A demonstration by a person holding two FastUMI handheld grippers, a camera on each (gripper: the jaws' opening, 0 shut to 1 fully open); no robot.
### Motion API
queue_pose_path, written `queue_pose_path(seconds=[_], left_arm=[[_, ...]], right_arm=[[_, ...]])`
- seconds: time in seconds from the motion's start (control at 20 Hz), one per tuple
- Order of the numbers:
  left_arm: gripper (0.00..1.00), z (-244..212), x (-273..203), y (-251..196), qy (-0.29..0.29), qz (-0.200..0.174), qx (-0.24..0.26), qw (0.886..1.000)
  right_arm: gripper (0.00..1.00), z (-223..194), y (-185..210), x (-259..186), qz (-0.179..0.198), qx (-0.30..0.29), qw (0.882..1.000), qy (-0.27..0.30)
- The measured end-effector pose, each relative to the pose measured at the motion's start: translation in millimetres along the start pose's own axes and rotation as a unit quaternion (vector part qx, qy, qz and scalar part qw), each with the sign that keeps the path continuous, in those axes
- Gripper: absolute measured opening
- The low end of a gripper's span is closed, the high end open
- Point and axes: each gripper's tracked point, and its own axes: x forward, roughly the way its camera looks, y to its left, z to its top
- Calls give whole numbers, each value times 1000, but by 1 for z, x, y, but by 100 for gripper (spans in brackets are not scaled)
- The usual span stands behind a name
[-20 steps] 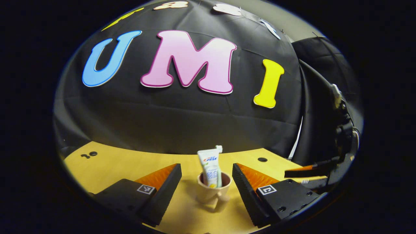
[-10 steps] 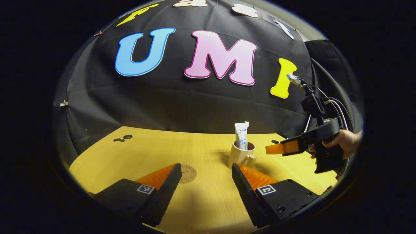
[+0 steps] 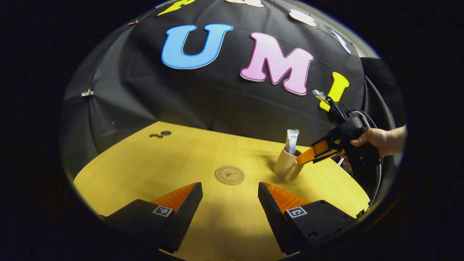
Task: Put the toothbrush and toothpaste on the desktop into the cup, then pick up the cup and place it on the coaster on the desktop.
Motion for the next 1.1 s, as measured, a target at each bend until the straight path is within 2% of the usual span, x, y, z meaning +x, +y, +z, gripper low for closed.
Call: queue_pose_path(seconds=[0.15,0.35,0.5,0.85,0.95,1.0,1.1], left_arm=[[98,-5,-11,36,13,24,-17,999],[97,-15,-31,69,23,55,-36,998],[97,-27,-42,87,38,75,-32,996],[98,-44,-56,92,58,77,-32,995],[98,-45,-57,86,59,74,-30,995],[98,-46,-56,83,61,71,-28,995],[98,-47,-58,77,63,65,-22,996]], right_arm=[[98,-9,9,18,8,14,998,59],[98,-4,23,38,12,39,994,97],[98,-4,17,49,-4,30,992,125],[97,-13,10,69,-24,37,988,150],[87,-16,6,71,-30,34,987,156],[75,-16,5,72,-31,35,987,157],[65,-16,1,74,-32,32,987,157]])
